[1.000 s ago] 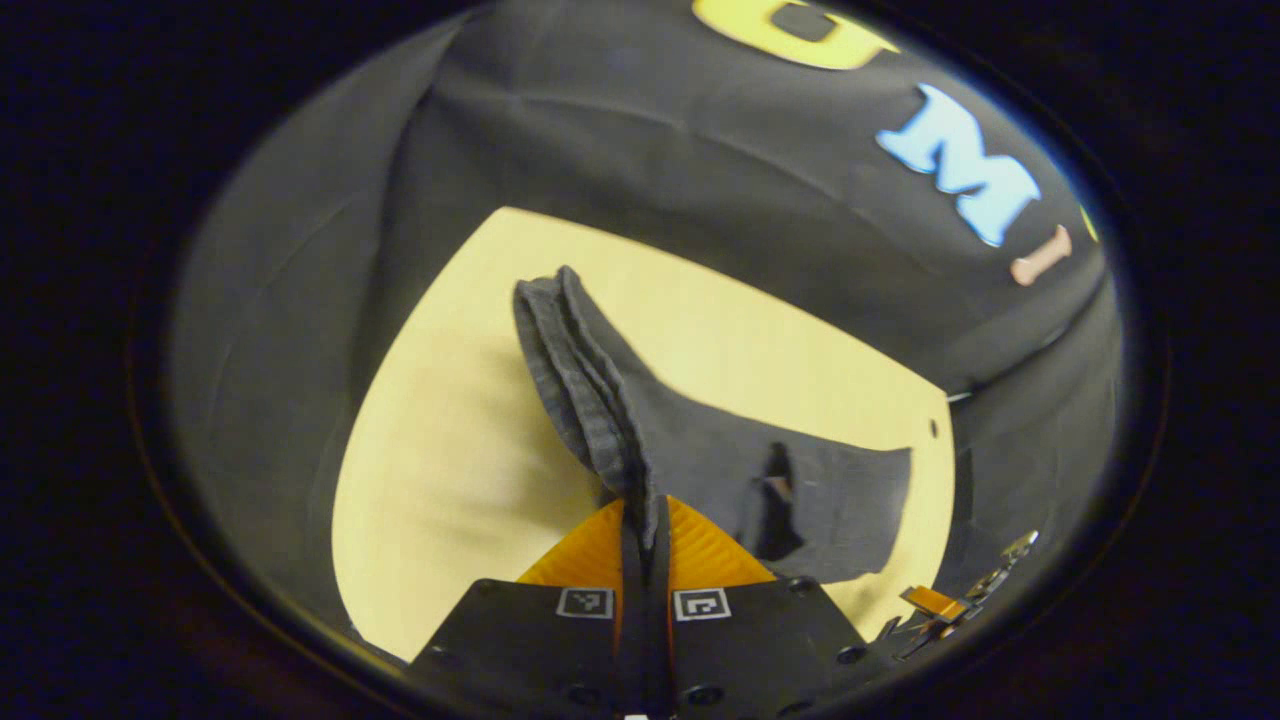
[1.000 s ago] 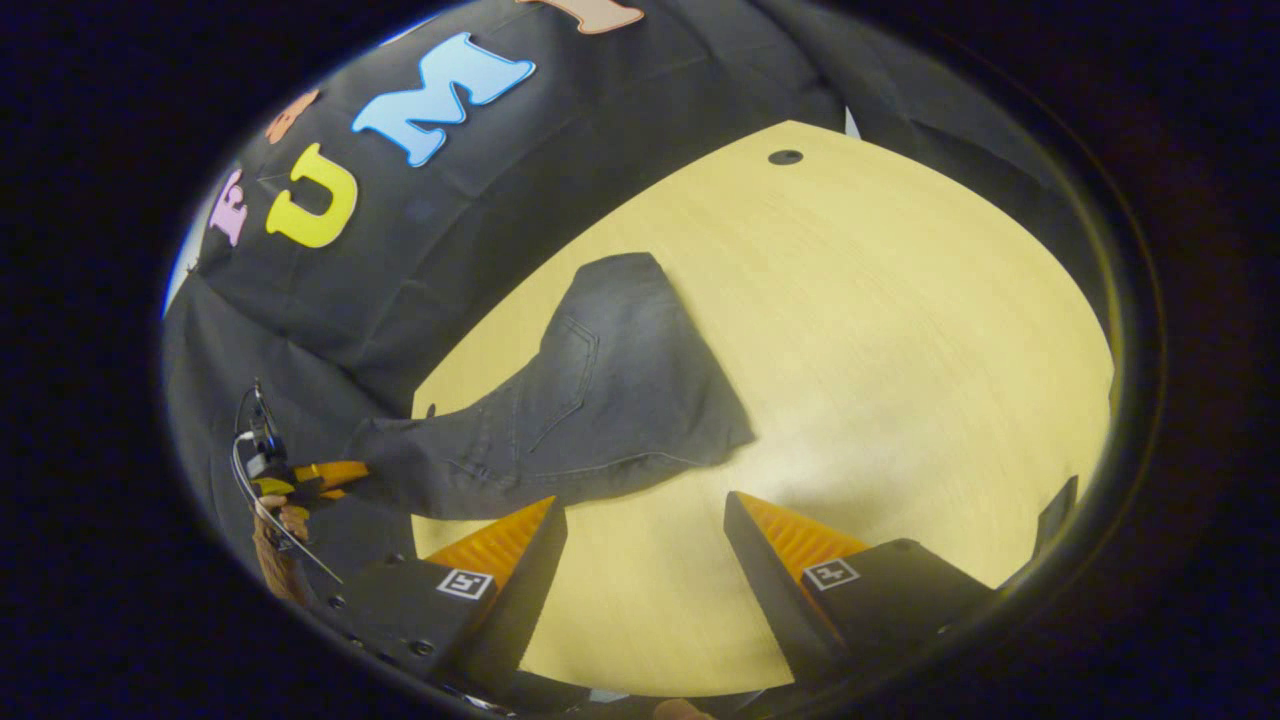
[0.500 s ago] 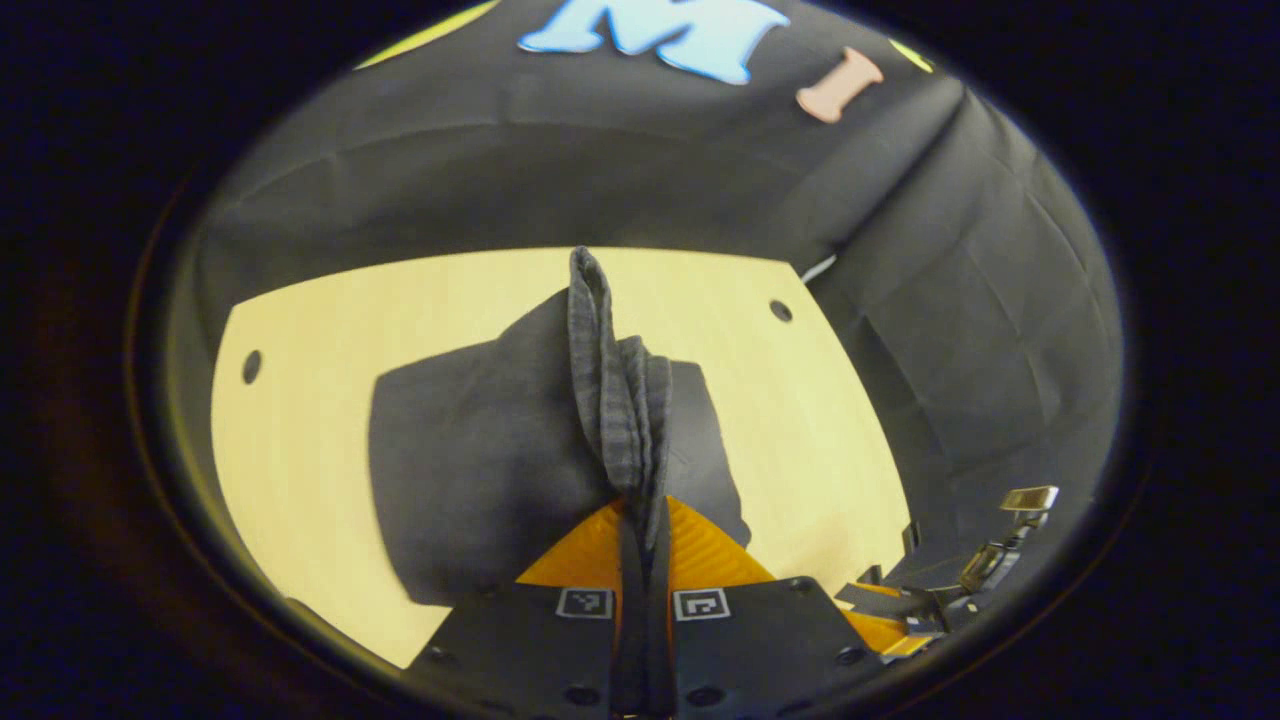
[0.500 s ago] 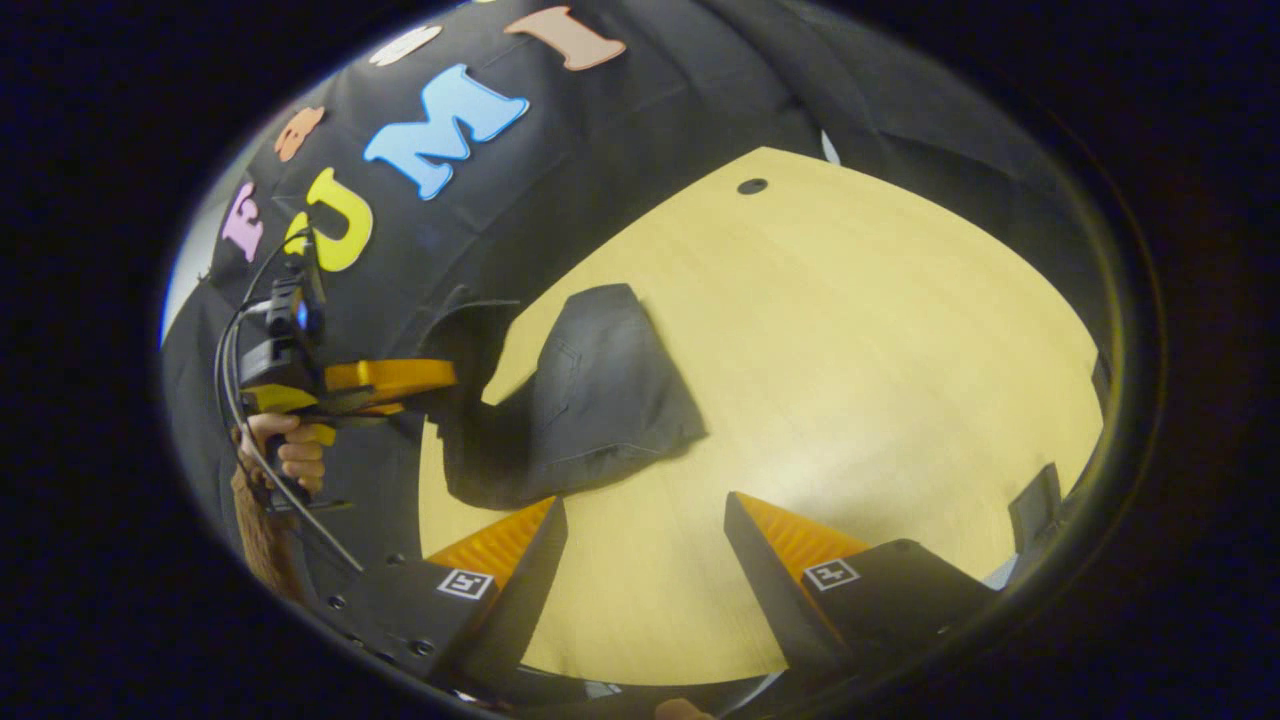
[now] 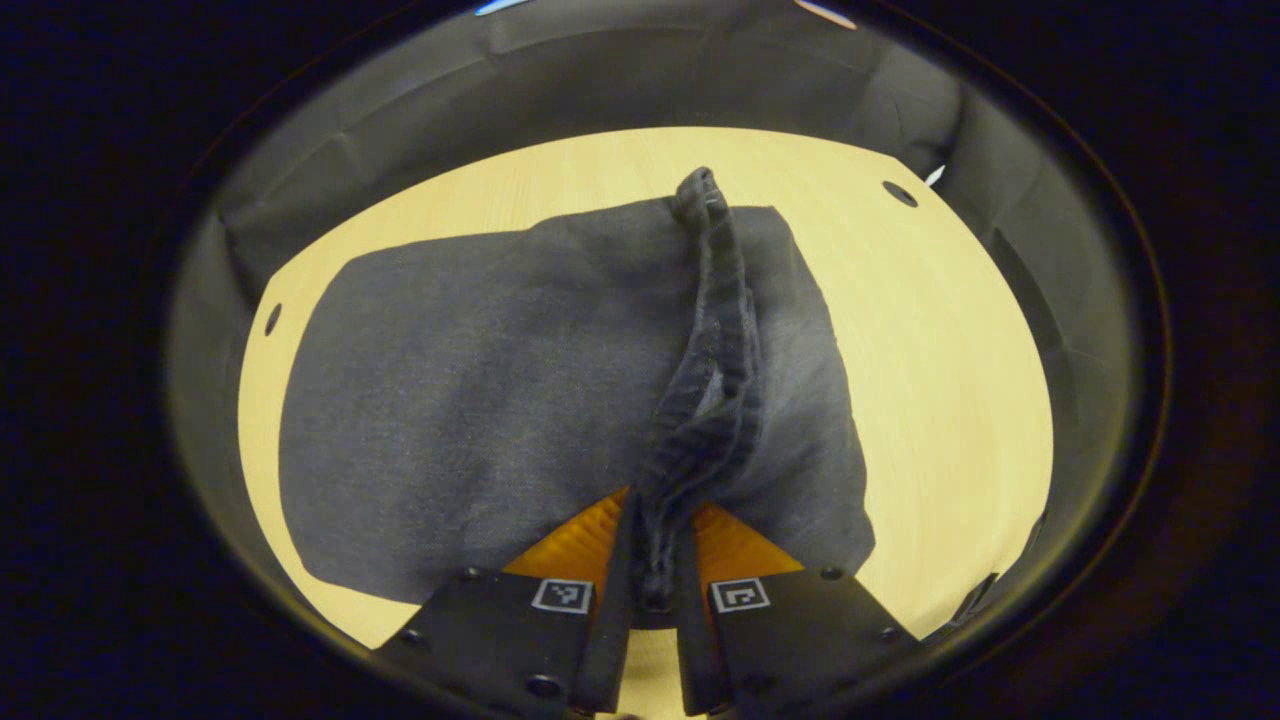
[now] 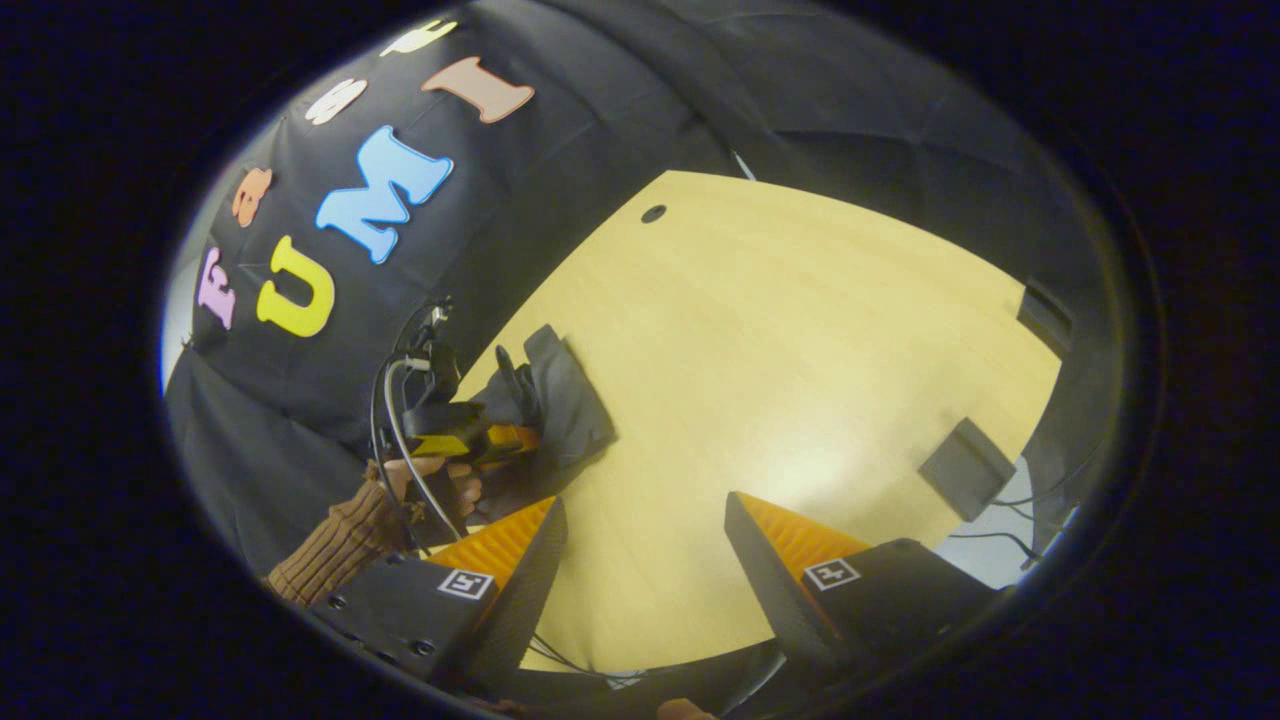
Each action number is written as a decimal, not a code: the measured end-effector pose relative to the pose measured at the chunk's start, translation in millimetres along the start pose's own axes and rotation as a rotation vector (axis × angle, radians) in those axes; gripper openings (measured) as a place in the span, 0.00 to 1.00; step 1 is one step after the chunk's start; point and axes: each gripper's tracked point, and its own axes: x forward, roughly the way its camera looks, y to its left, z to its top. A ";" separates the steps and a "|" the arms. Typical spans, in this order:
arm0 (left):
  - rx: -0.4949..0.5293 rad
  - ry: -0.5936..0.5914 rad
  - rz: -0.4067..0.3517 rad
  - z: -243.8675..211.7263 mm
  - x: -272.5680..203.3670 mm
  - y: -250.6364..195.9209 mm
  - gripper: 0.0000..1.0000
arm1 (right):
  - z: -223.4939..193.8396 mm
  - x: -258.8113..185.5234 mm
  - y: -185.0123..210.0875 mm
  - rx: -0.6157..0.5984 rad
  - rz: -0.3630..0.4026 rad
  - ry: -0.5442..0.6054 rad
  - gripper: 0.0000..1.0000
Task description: Grasp the waist and the cuffs of the jeans and fold them to make the two legs overlap; first hold the waist and fold one-third of the jeans toward the cuffs, then hold the cuffs and fold the remaining one-third in the same direction to finish folding.
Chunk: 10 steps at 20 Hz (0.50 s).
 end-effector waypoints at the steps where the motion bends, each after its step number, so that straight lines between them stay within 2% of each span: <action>1: 0.004 -0.014 0.015 -1.5 -0.4 -4.7 0.30 | 14.6 -8.5 -8.7 -0.022 -0.008 -0.025 0.96; 2: 0.014 -0.040 0.022 10.3 -2.3 -2.3 0.30 | 31.8 -14.8 -19.7 -0.056 -0.017 -0.055 0.96; 3: 0.021 -0.084 -0.003 11.4 -14.3 -11.0 0.39 | 53.8 -21.3 -32.9 -0.101 -0.027 -0.087 0.96; 4: 0.015 -0.151 -0.028 18.6 -34.0 -21.8 0.41 | 79.4 -26.1 -47.0 -0.158 -0.036 -0.130 0.89; 5: 0.005 -0.239 -0.042 26.5 -54.1 -31.6 0.46 | 110.5 -30.6 -61.1 -0.224 -0.044 -0.185 0.96; 6: -0.014 -0.336 -0.036 37.8 -77.2 -36.4 0.53 | 144.5 -36.8 -71.3 -0.299 -0.040 -0.255 0.96; 9: -0.162 -0.669 -0.105 74.4 -169.9 -84.0 0.51 | 248.0 -53.8 -89.0 -0.516 0.023 -0.506 0.96; 10: -0.215 -0.804 -0.098 86.6 -210.1 -100.6 0.59 | 273.6 -56.2 -93.2 -0.569 0.065 -0.570 0.95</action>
